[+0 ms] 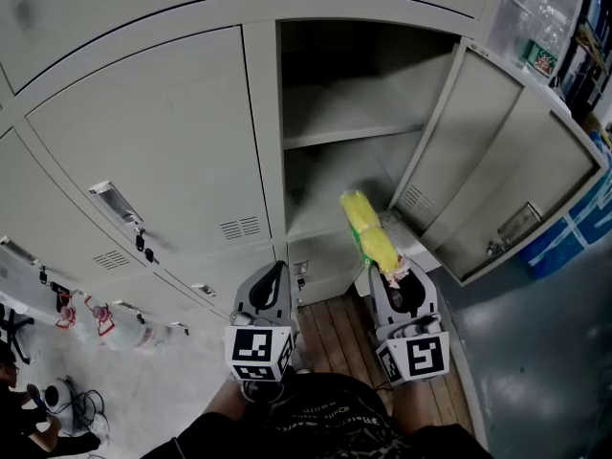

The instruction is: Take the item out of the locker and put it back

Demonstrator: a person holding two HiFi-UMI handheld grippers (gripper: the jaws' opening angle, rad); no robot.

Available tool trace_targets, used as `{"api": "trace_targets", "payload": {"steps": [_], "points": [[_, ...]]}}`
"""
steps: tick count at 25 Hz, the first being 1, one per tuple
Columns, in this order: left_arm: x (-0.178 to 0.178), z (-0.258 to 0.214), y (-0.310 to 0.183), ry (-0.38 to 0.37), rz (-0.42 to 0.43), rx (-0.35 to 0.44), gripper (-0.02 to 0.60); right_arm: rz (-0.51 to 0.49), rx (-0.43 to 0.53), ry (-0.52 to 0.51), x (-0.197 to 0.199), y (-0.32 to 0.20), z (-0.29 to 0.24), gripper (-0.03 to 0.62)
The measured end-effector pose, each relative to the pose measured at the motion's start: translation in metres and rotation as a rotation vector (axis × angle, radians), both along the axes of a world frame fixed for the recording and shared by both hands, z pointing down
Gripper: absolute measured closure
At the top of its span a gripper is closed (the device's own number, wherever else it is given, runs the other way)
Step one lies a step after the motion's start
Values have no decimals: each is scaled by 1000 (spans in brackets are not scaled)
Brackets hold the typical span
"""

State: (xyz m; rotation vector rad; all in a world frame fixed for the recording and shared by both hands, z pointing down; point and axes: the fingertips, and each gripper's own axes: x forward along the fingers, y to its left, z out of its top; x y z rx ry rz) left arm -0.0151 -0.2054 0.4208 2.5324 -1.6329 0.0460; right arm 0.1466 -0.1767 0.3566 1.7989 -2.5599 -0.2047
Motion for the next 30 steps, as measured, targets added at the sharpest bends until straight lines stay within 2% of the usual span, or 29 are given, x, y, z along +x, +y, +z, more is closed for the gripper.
{"api": "trace_targets", "payload": {"steps": [8,13,18,24,30], "points": [[-3,0,-5,10,-11,-1,578,-12,42,73,-4,-19,-15,448],[-9,2,-9,10,-36,-8,577,-37,78,168,-12,-38,-24,448],[-16,0,-11,20,-64,-7,578,-71,112,221,-25,-60,-34,448],[-26,2,-15,5,-98,-13,577,-131,137,352,-42,-88,-33,448],[-37,4,-18,-6,-133,-19,577,-168,119,476,-55,-118,-19,448]]}}
